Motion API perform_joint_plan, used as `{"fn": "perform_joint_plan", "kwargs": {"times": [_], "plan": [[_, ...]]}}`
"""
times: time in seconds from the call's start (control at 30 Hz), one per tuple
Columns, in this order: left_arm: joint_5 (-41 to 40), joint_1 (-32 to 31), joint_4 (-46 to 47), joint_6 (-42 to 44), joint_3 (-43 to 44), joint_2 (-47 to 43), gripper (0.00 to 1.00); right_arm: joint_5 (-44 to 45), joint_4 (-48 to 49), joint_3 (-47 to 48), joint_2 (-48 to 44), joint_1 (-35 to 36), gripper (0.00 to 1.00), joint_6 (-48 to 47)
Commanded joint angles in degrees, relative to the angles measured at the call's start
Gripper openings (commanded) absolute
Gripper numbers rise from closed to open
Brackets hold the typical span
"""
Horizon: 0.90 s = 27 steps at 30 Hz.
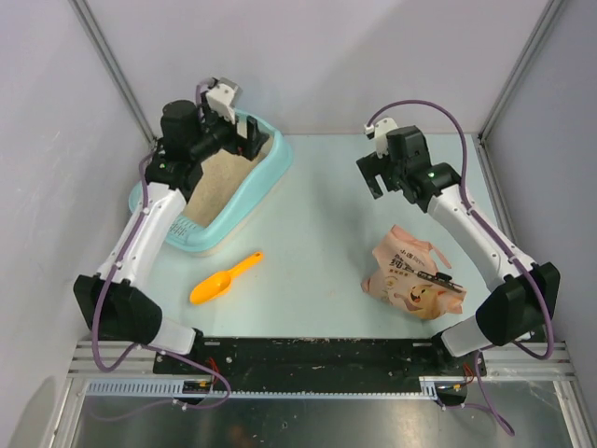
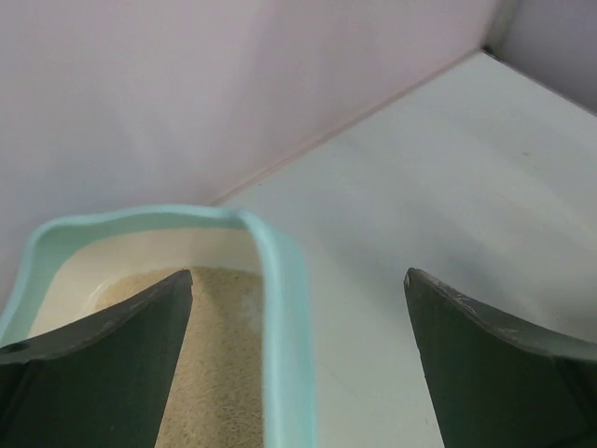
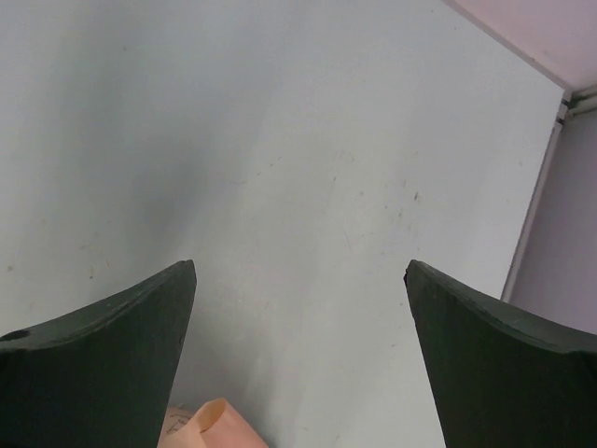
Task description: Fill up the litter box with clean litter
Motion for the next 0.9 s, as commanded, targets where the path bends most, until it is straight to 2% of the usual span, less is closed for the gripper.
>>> {"fn": "perform_joint_plan", "kwargs": {"times": [0.0,0.07,0.1,0.17,0.23,0.37,0.5,0.67,0.87], "plan": [[9.24,-8.58,0.35,11.02,-5.37,-8.81,1.00,-14.46,-5.70,7.64,-2.17,-3.93,1.00,-1.26],[10.04,-12.81,-1.23,16.76,-8.72,-11.81,1.00,-19.62,-7.56,10.10,-2.88,-6.75,1.00,-0.83],[9.95,-17.19,-1.76,22.53,-12.22,-13.13,1.00,-19.37,-7.66,10.63,-3.14,-7.19,1.00,0.14],[9.95,-21.25,-2.55,27.66,-15.84,-16.74,1.00,-18.84,-8.44,12.56,-3.06,-8.85,1.00,4.42],[9.25,-26.53,-2.82,33.38,-20.06,-18.50,1.00,-22.43,-8.89,12.75,-3.41,-13.14,1.00,8.13],[10.65,-27.78,-2.99,32.43,-18.85,-14.57,1.00,-26.58,-8.36,11.08,-5.25,-20.35,1.00,13.76],[18.19,-29.52,-2.82,30.86,-15.43,-9.29,0.96,-25.17,-10.29,10.55,-6.39,-24.76,1.00,15.18],[23.03,-34.19,-2.90,28.39,-9.89,-1.55,0.88,-24.64,-10.47,7.65,-8.50,-27.93,1.00,15.27],[27.87,-38.14,-2.90,31.46,-5.40,6.36,0.80,-27.98,-9.59,5.98,-9.12,-30.57,1.00,17.38]]}}
